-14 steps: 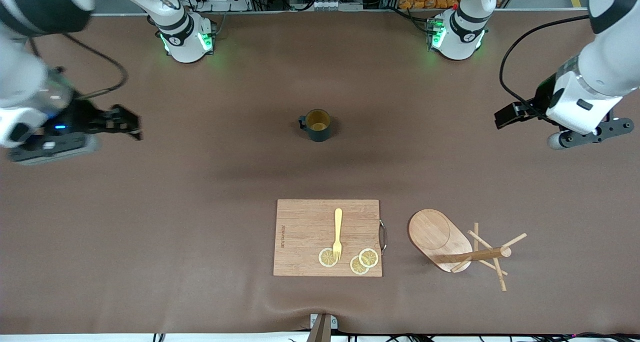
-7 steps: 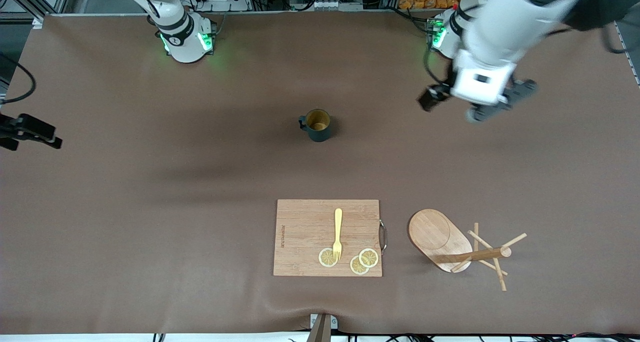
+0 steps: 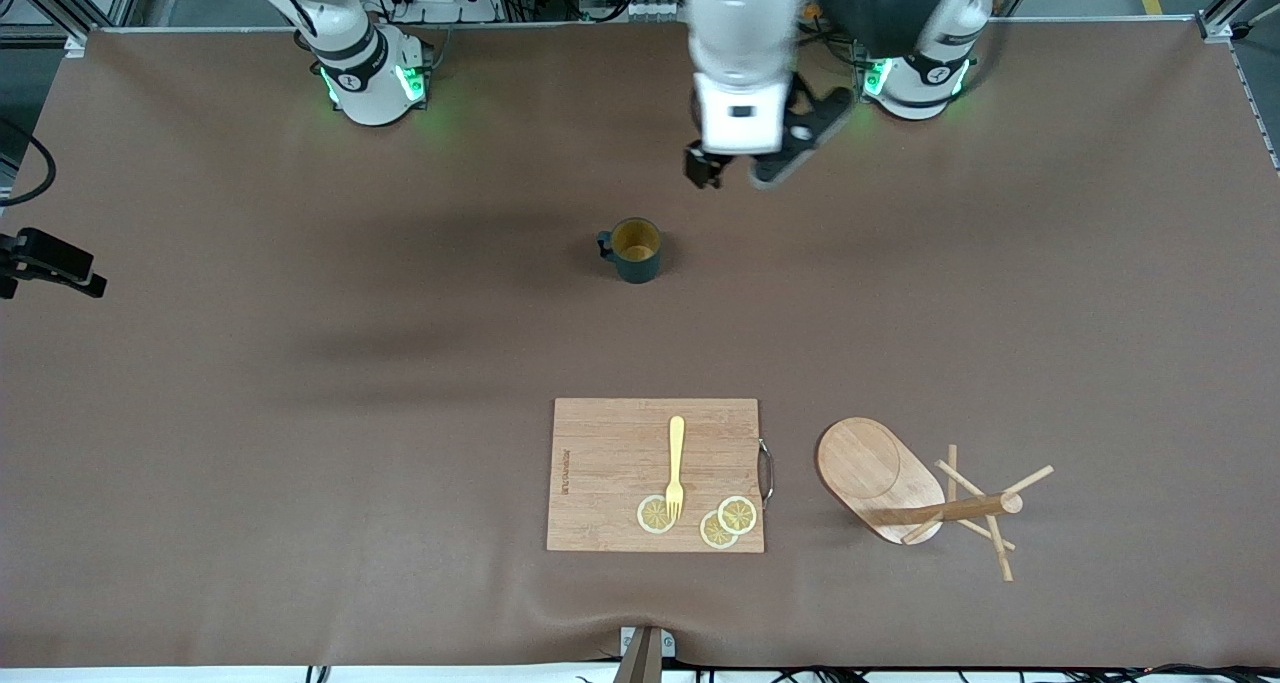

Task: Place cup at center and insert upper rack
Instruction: 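Move the left gripper over the teal mug at center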

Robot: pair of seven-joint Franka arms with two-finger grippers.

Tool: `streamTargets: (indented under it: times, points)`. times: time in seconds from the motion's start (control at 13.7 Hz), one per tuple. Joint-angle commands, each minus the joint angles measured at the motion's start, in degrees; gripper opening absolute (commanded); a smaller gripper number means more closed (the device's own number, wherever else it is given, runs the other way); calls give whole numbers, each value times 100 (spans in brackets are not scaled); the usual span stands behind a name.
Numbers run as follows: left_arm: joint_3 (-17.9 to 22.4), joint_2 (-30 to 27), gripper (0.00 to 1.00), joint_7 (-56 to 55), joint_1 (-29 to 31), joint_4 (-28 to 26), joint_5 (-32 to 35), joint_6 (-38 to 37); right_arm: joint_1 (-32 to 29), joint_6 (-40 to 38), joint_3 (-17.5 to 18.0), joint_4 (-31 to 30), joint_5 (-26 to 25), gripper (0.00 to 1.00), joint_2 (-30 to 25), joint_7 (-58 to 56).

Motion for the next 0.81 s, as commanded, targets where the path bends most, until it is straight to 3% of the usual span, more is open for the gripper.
streamTargets:
  times: [0.0,0.22,0.44,0.73]
  points:
    - [80,714,100,-979,-722,617,521,-84,-26,12,121,1,-230,100,-17,69]
    - [500,1302,100,-1946,-1731,872,1092,-84,-17,21,121,-87,-204,100,44,69]
    - [1072,2128,100,-2826,-2620,1469,1374,-76,-44,21,121,-210,156,100,44,61]
    - [1354,2692,100,-3170,-3334,1690,2103,126,-44,47,112,-193,104,100,53,52]
